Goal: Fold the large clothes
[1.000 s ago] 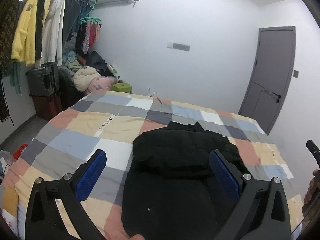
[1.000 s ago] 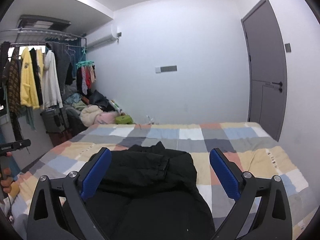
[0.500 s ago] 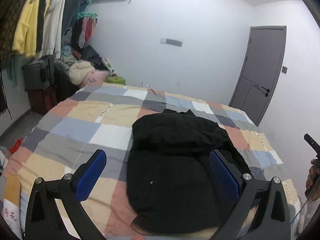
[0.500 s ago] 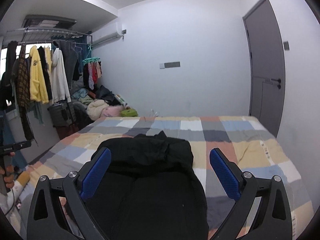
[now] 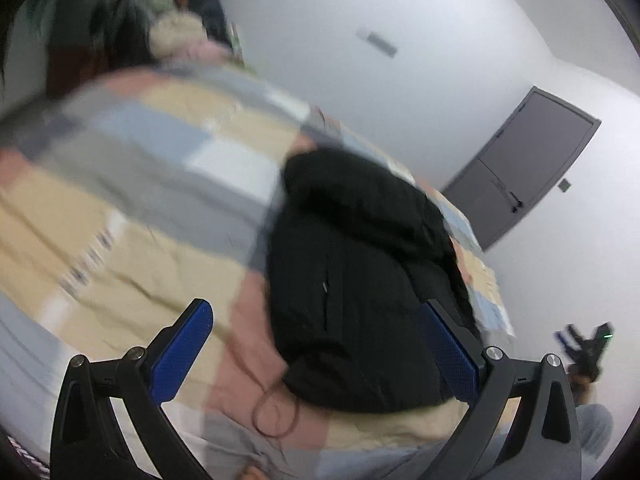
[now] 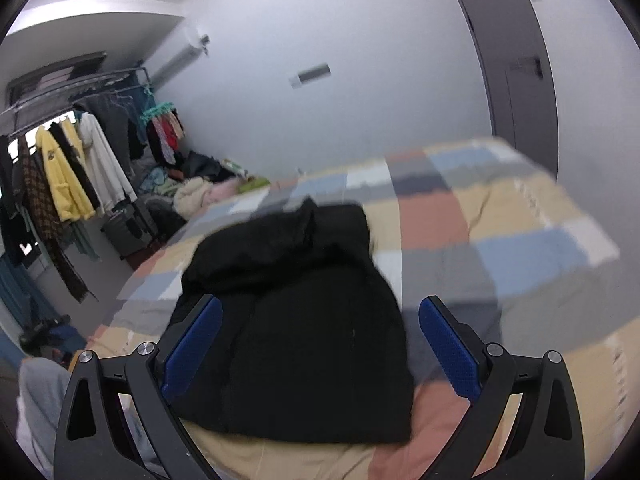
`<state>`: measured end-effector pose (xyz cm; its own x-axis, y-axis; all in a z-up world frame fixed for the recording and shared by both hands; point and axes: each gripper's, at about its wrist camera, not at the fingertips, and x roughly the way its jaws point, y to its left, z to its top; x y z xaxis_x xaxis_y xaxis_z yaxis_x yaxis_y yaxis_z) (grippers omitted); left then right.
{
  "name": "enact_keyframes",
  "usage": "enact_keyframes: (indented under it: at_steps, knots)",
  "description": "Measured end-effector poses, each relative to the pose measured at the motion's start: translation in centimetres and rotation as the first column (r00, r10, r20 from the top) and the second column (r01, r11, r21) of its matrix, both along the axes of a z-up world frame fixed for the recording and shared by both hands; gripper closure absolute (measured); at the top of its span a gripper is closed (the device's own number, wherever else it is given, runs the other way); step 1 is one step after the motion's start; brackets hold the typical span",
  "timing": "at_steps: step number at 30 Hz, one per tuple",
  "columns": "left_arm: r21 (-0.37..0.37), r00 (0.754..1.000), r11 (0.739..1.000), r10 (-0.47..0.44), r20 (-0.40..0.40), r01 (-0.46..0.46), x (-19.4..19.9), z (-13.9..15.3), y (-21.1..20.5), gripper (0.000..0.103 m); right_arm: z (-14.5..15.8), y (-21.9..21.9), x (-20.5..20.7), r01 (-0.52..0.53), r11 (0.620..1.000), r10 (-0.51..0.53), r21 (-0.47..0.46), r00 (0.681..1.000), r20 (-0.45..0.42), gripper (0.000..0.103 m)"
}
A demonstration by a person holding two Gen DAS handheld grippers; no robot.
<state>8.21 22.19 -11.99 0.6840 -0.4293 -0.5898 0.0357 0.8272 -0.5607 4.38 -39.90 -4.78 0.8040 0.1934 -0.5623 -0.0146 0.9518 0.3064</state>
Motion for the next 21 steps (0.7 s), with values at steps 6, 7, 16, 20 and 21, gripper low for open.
enact_keyframes:
  at_steps: [6,7,16,20,21]
  knots:
    - [-0.216,0.991,0.974,-0.086,-0.1,0.063,2.2,-8.0,-1.2,0.001,-7.3,-0.4,1.4,0.006,0.998,0.004,0.063,0.989,-0.149,0.005]
    - [-0.245,0.988,0.967,-0.096,-0.125,0.063,2.6,-9.6,-1.5,0.001,-8.3,-0.5,1.5,0.007,0.998,0.004,0.066,0.986,-0.167,0.005]
    - [-0.375,0.958,0.923,-0.183,-0.22,0.09,4.9,-16.8,-4.9,0.001,-16.0,-3.0,2.3,0.079,0.985,-0.026,0.155,0.949,-0.314,0.005]
    - [-0.404,0.946,0.908,-0.223,-0.235,0.114,6.4,-17.8,-6.5,0.001,-17.9,-4.4,2.7,0.111,0.969,-0.032,0.22,0.941,-0.337,0.005]
    - [-0.404,0.939,0.906,-0.241,-0.246,0.127,6.9,-18.2,-7.2,0.001,-18.3,-4.5,2.9,0.113,0.966,-0.027,0.234,0.94,-0.341,0.005]
